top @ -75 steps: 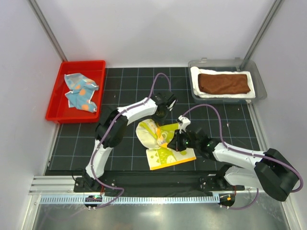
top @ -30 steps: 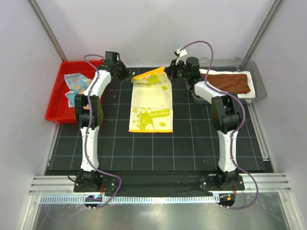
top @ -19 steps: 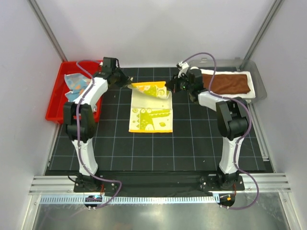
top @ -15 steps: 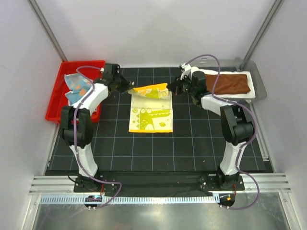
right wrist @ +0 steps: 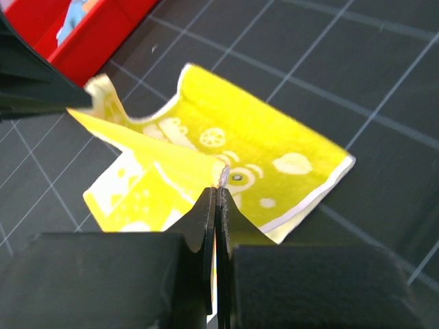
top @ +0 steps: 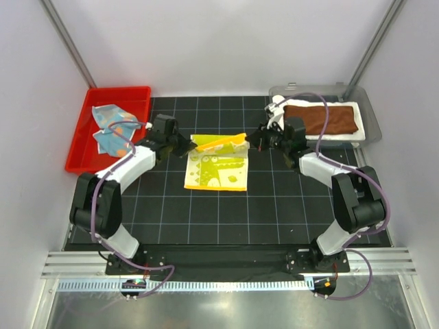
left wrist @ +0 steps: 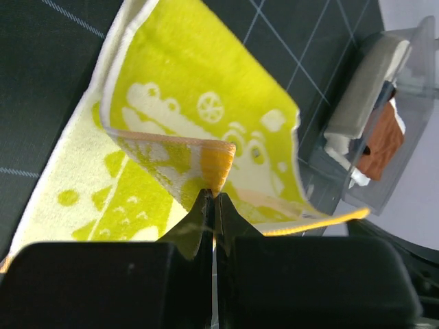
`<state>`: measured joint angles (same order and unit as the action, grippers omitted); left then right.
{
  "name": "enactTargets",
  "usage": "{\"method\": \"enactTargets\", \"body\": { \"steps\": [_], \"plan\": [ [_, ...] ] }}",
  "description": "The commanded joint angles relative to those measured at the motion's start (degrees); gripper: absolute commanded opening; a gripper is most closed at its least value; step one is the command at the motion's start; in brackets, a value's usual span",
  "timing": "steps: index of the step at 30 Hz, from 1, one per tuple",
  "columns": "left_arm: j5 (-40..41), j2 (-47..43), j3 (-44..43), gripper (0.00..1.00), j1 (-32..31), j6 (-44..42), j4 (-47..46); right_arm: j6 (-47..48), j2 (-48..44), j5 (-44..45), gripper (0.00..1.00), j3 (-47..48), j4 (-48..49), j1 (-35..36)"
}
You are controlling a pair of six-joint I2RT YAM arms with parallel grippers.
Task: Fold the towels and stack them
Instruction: Fold the towel
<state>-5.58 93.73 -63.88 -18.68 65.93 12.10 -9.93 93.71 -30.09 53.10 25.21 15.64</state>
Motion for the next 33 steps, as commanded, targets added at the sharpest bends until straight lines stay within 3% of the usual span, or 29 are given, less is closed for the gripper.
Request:
{"method": "enactTargets", "body": {
  "steps": [1, 4, 7, 10, 13, 14, 18, 22, 27, 29, 33],
  "plan": [
    [4.52, -4.61, 3.57, 0.01, -0.92, 0.87, -4.53, -3.15, -3.97, 2.22, 0.01, -3.79, 1.86, 0.01],
    [5.06, -6.28, 7.09, 0.07, -3.03, 0.6, -5.59, -6.05, -5.11, 2.49, 0.02, -7.21, 1.94, 0.36],
    [7.16, -6.89, 9.64, 0.13, -5.75, -1.5, -5.51, -8.6, -6.34, 3.28, 0.09, -10.47, 1.42, 1.15],
    [11.03, -8.21, 11.74, 0.15, -9.0, -3.53, -0.59, -9.49, -8.45, 3.28, 0.11, -11.09, -7.32, 1.67],
    [11.65, -10.23, 14.65, 0.26, -10.94, -4.14, -0.14, -10.98, -11.61, 4.76, 0.36, -11.18, -15.67, 1.76],
    [12.0, -11.89, 16.05, 0.34, -11.55, -4.49, 0.2, -11.33, -12.58, 5.73, 0.43, -11.09, -18.24, 1.76],
    [15.07, -16.82, 15.71, 0.43, -13.32, -7.92, 6.61, -13.53, -18.91, 10.48, 0.49, -11.62, -26.42, 1.85],
    [16.84, -19.73, 15.1, 0.55, -13.32, -14.57, 6.98, -17.48, -19.19, 15.05, 0.49, -7.94, -34.86, 1.94],
    [16.05, -13.77, 10.35, 0.56, -12.27, -21.54, 11.37, -20.39, -12.08, 16.37, 0.49, -3.71, -40.15, 4.04],
    [10.36, -12.44, 11.14, 0.53, -10.86, -23.82, 8.39, -20.47, -7.77, 17.33, 0.49, -1.96, -41.99, 5.36],
    [6.99, -8.75, 10.53, 0.47, -9.1, -26.02, 8.47, -26.35, -4.07, 20.49, 0.49, -2.03, -42.18, 7.99]
  ]
}}
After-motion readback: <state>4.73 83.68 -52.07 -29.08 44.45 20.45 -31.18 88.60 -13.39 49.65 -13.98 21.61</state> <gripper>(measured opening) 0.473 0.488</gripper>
